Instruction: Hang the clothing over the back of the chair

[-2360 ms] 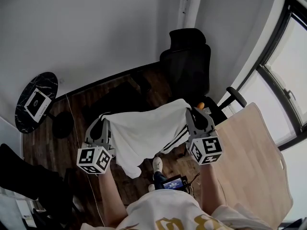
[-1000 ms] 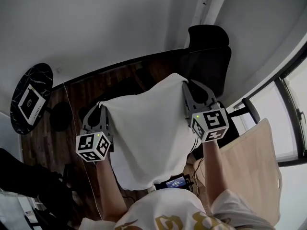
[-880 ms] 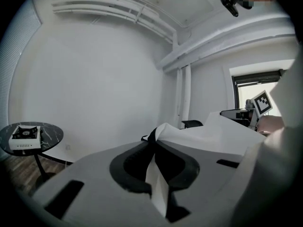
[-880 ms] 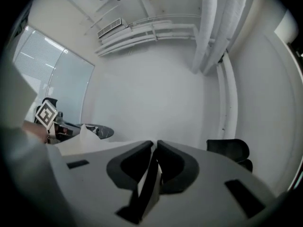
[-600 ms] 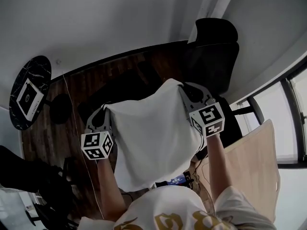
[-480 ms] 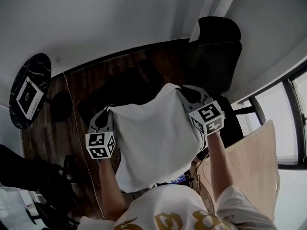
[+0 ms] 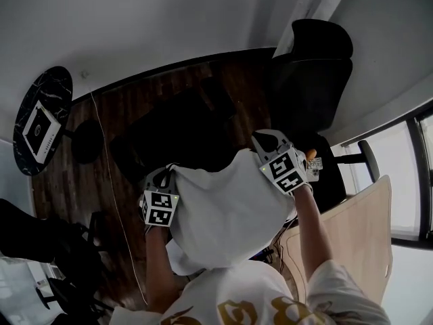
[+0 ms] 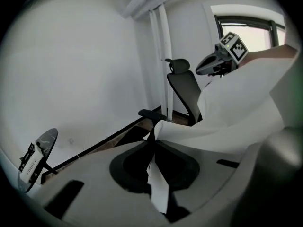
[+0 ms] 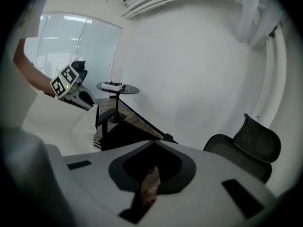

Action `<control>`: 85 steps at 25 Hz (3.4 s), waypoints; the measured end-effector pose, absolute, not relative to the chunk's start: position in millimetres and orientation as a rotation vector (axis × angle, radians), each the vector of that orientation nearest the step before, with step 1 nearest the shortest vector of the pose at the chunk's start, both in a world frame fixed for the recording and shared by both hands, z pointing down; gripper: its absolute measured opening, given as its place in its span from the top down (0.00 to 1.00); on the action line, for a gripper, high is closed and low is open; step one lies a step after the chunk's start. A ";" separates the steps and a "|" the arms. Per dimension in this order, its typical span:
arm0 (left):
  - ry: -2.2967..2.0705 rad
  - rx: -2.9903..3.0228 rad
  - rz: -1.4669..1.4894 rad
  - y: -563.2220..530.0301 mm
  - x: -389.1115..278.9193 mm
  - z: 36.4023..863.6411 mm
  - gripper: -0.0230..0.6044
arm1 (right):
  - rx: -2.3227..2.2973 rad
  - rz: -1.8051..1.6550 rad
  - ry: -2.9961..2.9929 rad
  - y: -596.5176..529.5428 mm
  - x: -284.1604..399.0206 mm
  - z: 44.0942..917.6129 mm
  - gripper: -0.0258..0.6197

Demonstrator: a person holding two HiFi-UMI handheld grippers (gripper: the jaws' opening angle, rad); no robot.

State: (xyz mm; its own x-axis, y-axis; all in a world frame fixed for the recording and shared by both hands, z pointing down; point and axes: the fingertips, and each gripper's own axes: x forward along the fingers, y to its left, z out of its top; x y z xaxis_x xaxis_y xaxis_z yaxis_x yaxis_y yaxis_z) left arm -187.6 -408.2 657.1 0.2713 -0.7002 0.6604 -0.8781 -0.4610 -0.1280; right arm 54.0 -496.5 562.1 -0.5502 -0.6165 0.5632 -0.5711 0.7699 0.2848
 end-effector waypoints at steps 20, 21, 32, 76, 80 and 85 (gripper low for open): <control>-1.188 2.203 1.000 -367.0 -171.6 709.7 0.80 | 0.894 -0.100 -2.206 -497.2 62.2 573.1 0.94; -1.197 2.195 0.988 -367.2 -174.1 708.2 0.80 | 0.906 -0.101 -2.203 -497.2 63.0 570.6 0.94; -1.201 2.101 0.813 -345.1 -193.7 693.5 0.43 | 1.057 -0.145 -2.332 -475.2 58.5 490.2 0.94; -1.494 2.462 0.032 -184.5 -149.9 451.4 0.93 | 1.458 0.161 -2.553 -169.9 74.4 430.5 0.94; -1.470 2.469 0.044 -179.4 -141.3 452.8 0.93 | 1.434 0.168 -2.559 -162.1 76.2 431.3 0.94; -1.458 2.471 0.052 -169.0 -138.1 453.2 0.93 | 1.404 0.177 -2.573 -155.4 72.4 434.3 0.94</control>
State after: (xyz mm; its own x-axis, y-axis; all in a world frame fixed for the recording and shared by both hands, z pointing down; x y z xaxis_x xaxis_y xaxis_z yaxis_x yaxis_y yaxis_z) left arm -138.1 -169.0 453.2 0.4926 -0.8541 0.1669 -0.8638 -0.4564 0.2134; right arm 72.4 -155.4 434.3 -0.5268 -0.8168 0.2352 -0.8413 0.5405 -0.0070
